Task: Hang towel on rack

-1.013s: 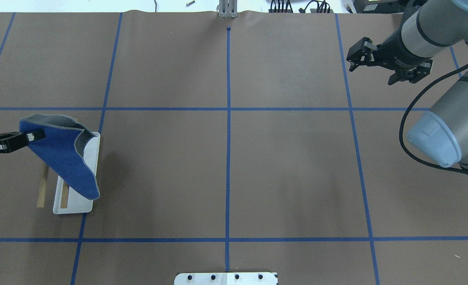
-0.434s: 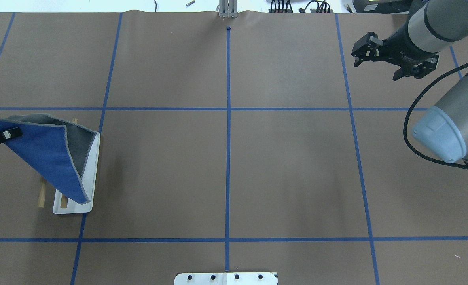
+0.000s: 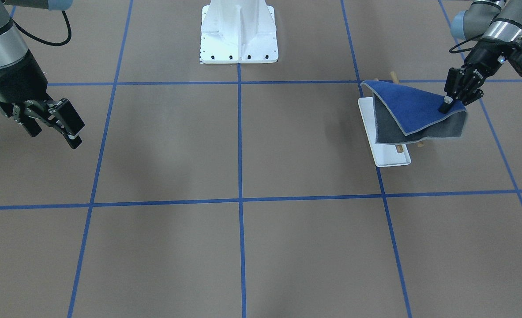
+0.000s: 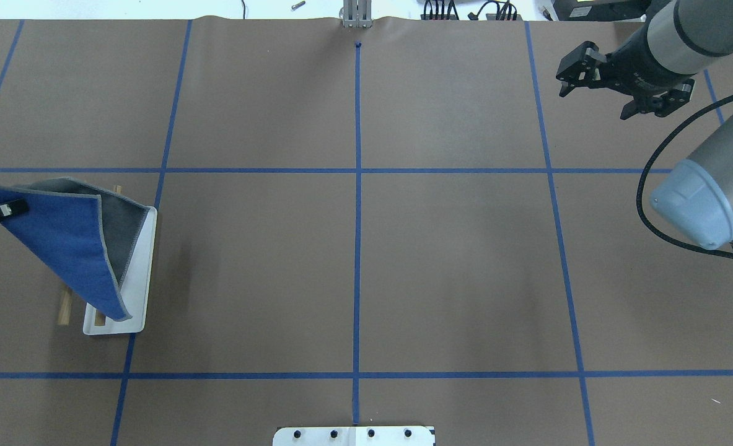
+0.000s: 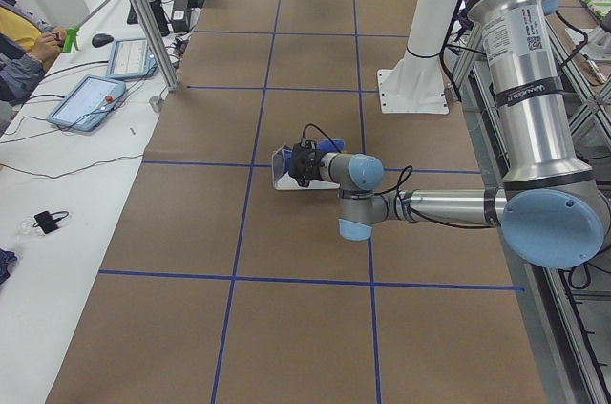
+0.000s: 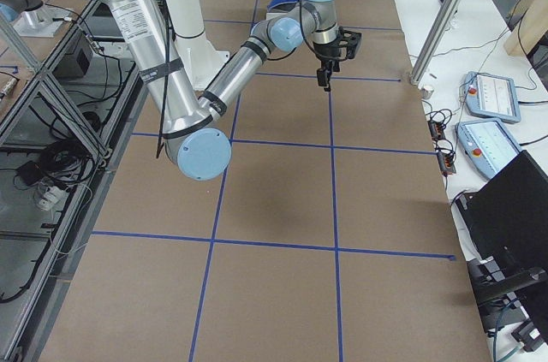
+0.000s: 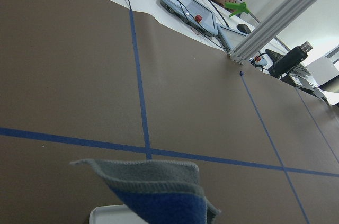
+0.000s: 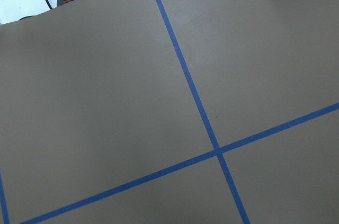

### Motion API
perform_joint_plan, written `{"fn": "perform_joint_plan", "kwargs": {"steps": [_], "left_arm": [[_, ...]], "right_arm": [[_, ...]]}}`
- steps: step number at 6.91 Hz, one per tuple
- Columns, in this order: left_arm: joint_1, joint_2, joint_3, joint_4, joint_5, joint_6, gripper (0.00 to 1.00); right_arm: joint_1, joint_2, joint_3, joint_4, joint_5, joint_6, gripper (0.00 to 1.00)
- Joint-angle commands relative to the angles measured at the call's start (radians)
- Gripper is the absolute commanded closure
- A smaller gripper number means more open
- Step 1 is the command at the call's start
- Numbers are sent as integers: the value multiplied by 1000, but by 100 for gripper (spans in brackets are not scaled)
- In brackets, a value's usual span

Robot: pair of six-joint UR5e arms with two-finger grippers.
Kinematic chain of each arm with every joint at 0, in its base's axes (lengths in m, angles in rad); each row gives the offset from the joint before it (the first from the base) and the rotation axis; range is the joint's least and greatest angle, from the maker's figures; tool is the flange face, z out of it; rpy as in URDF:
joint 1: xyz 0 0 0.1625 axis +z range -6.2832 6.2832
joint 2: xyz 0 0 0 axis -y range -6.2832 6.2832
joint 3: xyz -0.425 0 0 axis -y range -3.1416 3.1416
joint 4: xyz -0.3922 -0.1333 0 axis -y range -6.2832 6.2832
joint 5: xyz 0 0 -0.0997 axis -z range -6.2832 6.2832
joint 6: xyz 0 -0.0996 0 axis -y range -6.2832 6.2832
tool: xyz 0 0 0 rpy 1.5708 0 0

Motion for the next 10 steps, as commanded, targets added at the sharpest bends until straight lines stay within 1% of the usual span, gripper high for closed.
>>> {"fn": "perform_joint_plan", "kwargs": {"steps": [1, 3, 4, 5, 6, 7, 8, 9, 10], "left_arm": [[-5, -1, 13, 0, 16, 2, 2], [-23, 0, 47, 2, 22, 10, 2], [-55, -3, 62, 9, 13, 16, 2], [-98, -7, 97, 15, 2, 65, 2], [-147, -20, 96, 55, -54, 167, 2], [-229, -49, 92, 115, -132, 179, 2], [-346, -79, 95, 176, -251, 191, 2], [-441, -104, 95, 275, -374, 370, 2], [-503, -121, 93, 393, -422, 527, 2]], "right_arm": [[2, 2, 1, 0, -1, 6, 0], [2, 0, -1, 0, -1, 6, 0], [2, -1, -1, 0, 0, 4, 0], [2, -1, -1, -2, -1, 1, 0], [2, -4, -1, -2, 0, 1, 0], [3, -6, -1, -2, 0, 0, 0], [6, -10, -1, -2, 3, -5, 0], [11, -29, -1, 0, 5, -32, 0], [26, -47, -1, -2, 6, -83, 0]]}}
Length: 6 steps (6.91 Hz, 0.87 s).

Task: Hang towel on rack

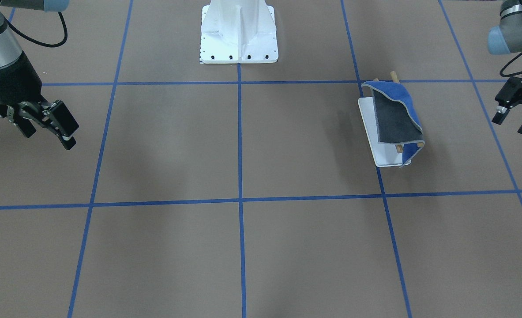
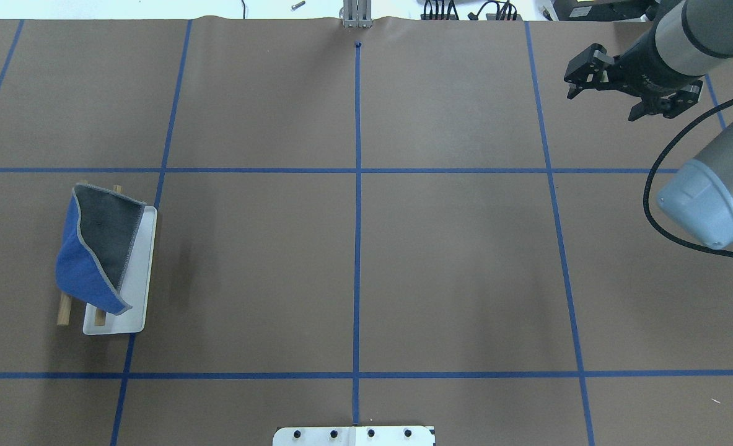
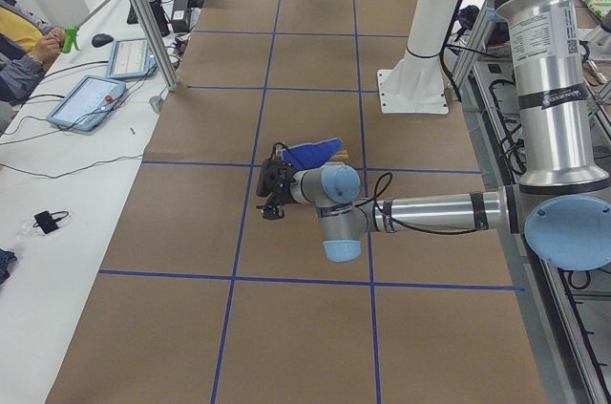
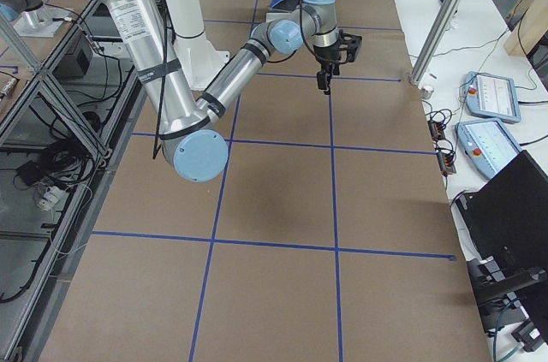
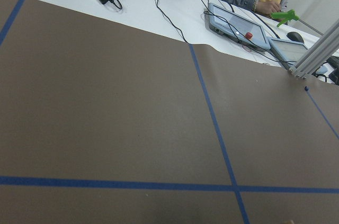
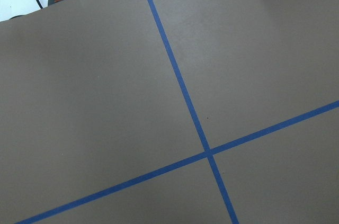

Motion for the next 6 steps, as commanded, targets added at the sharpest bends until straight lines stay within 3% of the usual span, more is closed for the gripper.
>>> {"fn": "perform_joint_plan", "kwargs": {"steps": [1, 4, 6], "left_arm": [[-121, -34, -1, 241, -98, 315, 2], [-238, -132, -2, 664, -148, 670, 2], [-299, -234, -25, 1059, -251, 827, 2]], "right_arm": [[27, -51, 0, 1, 17, -95, 0], [104, -184, -3, 8, 80, -329, 0], [206, -273, -27, 8, 199, -594, 0]]}}
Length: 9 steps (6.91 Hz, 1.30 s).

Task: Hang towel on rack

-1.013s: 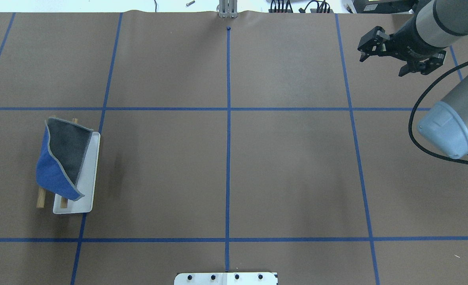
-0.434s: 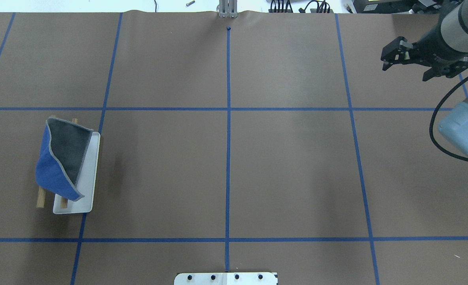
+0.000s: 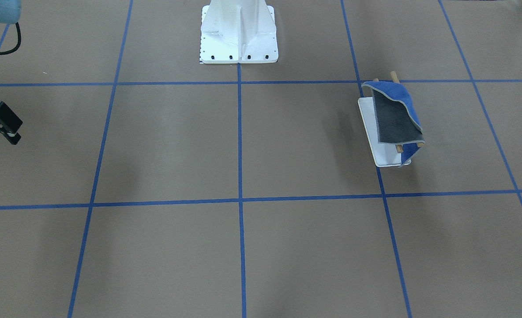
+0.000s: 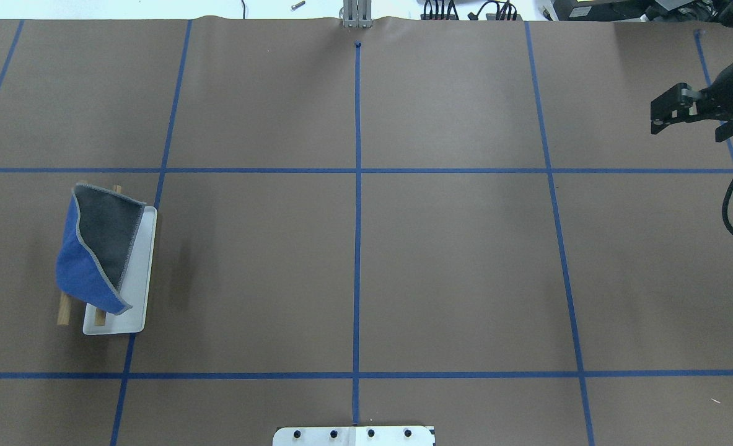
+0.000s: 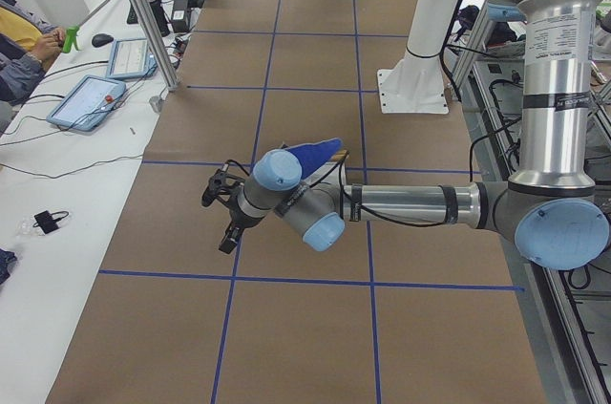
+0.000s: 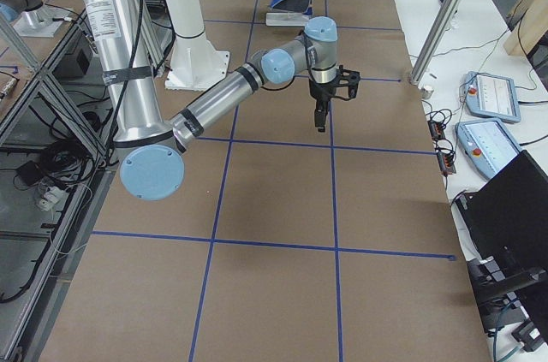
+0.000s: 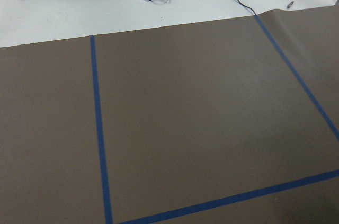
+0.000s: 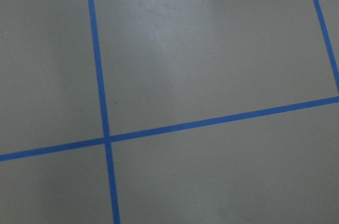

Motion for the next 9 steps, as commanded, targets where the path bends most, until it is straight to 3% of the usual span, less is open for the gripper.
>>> {"fn": "perform_joint_plan", "kwargs": {"steps": [1, 2, 4, 5, 8, 9], "left_arm": [[-33, -70, -49, 386, -55, 189, 2], [-36, -83, -53, 488, -65, 258, 2], [-36, -65, -39, 526, -79, 251, 2], [-36, -19, -71, 524, -131, 236, 2], [-33, -7, -77, 513, -138, 196, 2], [-28, -7, -74, 510, -136, 197, 2]], "right_arm": [[137, -100, -55, 1, 145, -324, 0], [203, -137, -107, 1, 205, -497, 0], [275, -208, -188, 7, 212, -834, 0], [276, -231, -190, 9, 212, -875, 0], [274, -222, -221, 18, 224, -875, 0], [274, -220, -265, 75, 258, -870, 0]]}}
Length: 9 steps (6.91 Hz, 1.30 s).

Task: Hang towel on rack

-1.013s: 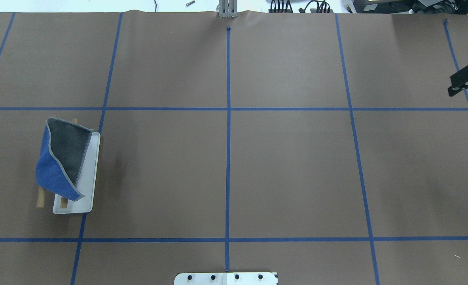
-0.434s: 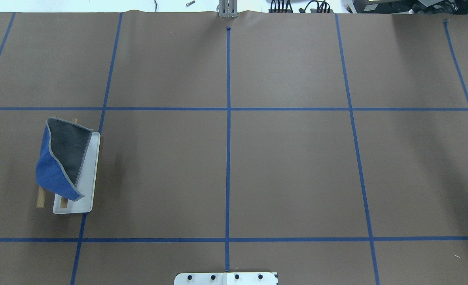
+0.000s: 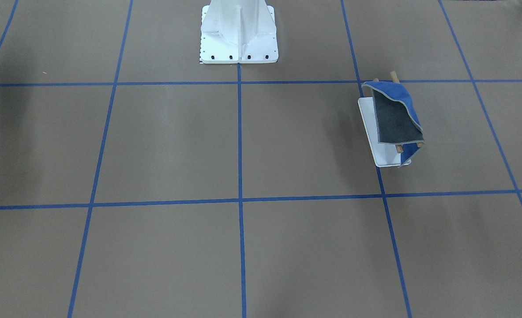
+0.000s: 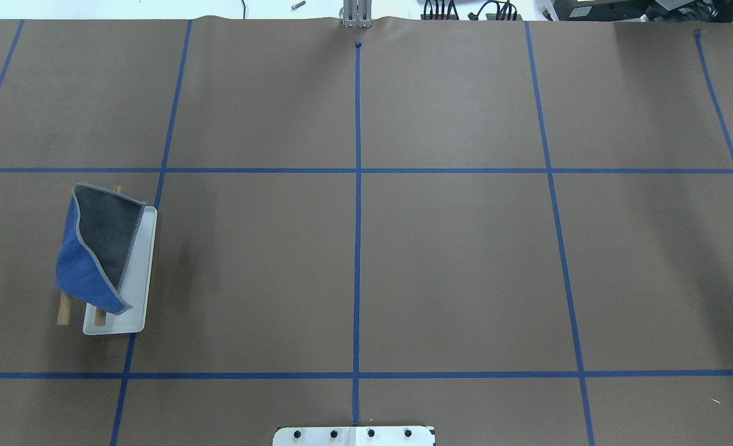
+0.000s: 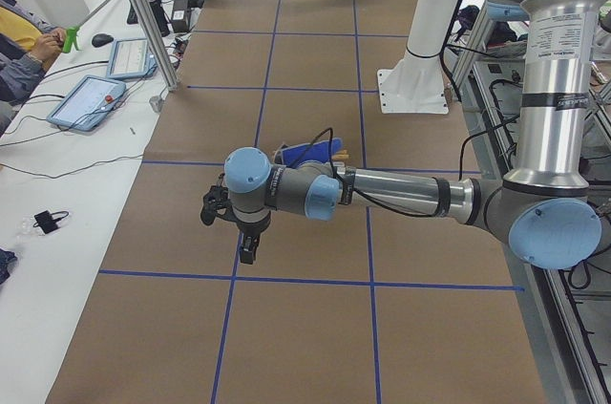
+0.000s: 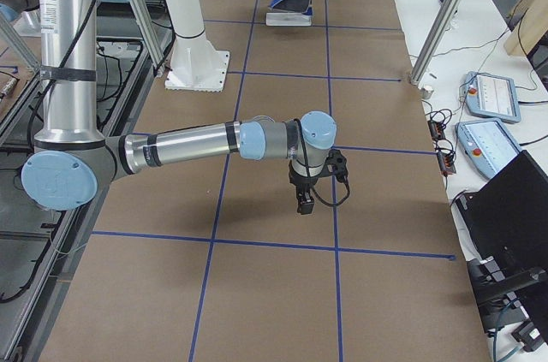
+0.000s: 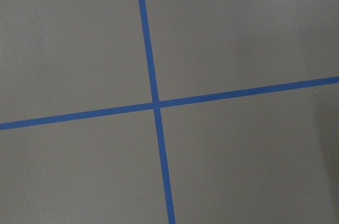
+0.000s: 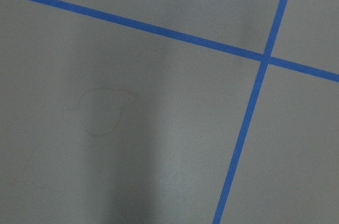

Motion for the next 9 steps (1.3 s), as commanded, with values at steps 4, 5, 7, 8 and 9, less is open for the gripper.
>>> {"fn": "perform_joint_plan", "kwargs": {"steps": [4, 5, 7, 8, 9], "left_arm": [[7, 1, -4, -4, 0, -4, 2], [9, 1, -4, -4, -2, -3, 2], [9, 3, -16, -3, -16, -3, 2], [9, 3, -41, -1, -25, -4, 2], [10, 4, -64, -1, -26, -6, 2]], "right_arm": [[-11, 57, -139, 93, 56, 5, 0], [-11, 59, -139, 93, 56, 5, 0], [-12, 62, -138, 93, 57, 7, 0], [-15, 65, -138, 93, 57, 7, 0], [-20, 65, -138, 93, 57, 7, 0]]}}
